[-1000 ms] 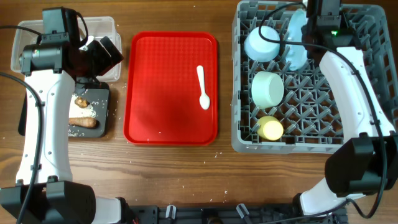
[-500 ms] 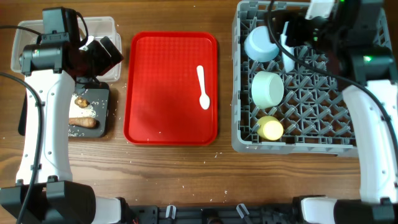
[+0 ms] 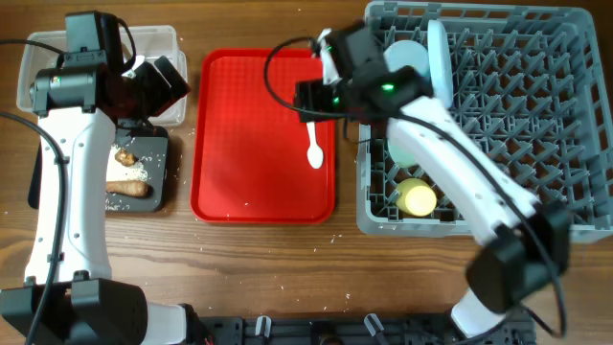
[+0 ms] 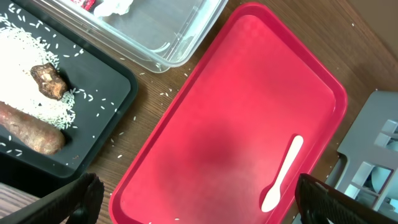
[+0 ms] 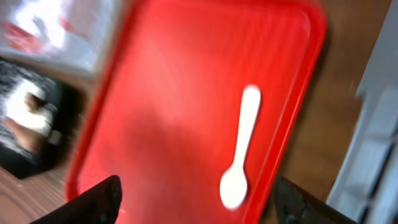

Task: Sort waste into correct bins and load items into the dishwasher rack
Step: 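Grasp the white spoon on the red tray with the right gripper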

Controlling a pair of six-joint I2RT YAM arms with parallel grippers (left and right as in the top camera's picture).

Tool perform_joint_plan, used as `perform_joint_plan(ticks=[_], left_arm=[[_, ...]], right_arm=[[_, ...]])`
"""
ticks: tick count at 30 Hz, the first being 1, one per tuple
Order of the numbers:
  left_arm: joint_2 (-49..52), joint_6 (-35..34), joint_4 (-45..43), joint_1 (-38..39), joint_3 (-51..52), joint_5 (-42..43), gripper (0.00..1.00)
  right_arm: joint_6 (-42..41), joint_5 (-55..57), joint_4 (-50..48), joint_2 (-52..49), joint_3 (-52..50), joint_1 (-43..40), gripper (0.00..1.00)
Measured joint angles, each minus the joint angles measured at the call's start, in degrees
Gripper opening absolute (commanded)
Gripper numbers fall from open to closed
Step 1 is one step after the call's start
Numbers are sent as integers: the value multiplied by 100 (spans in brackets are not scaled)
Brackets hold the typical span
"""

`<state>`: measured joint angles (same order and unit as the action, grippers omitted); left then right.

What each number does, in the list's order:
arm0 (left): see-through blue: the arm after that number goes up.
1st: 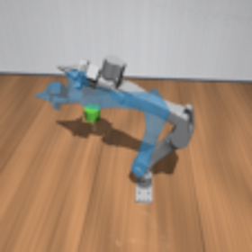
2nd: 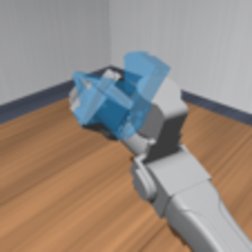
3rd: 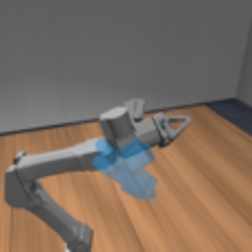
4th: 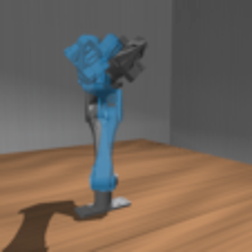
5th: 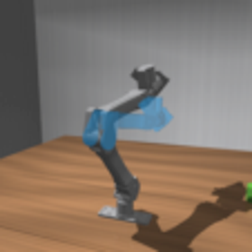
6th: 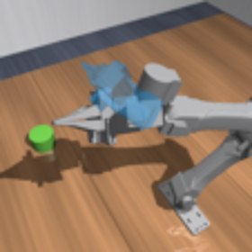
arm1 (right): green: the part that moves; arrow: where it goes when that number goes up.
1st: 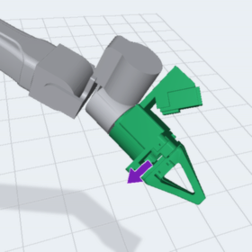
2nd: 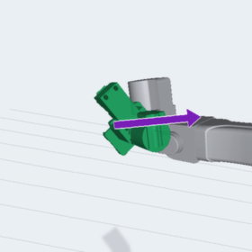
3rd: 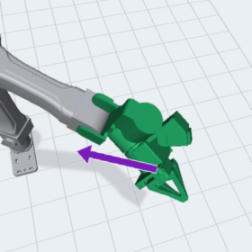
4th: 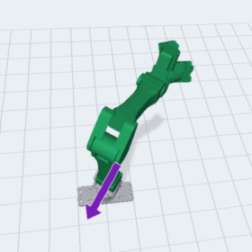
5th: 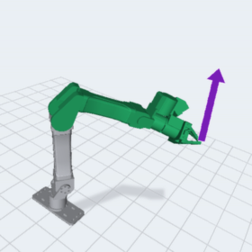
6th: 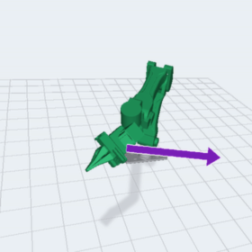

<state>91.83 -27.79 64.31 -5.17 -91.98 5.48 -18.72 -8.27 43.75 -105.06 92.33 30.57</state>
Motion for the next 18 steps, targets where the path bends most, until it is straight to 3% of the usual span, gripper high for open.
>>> perform_joint_plan(ticks=[4, 7, 10, 18], left_arm=[[0, 0, -2, 0, 0, -2, 100], [0, 0, 0, 0, 0, 0, 100], [0, 0, 0, 0, 0, 0, 100], [0, 0, 0, 0, 0, 0, 100]], right_arm=[[-254, -66, 527, -756, -2, 31, 74], [-308, -199, 778, -1239, -7, 33, 64], [-424, -245, 791, -1480, -7, 66, 57], [-765, -256, 514, -1742, -304, 144, 50]])
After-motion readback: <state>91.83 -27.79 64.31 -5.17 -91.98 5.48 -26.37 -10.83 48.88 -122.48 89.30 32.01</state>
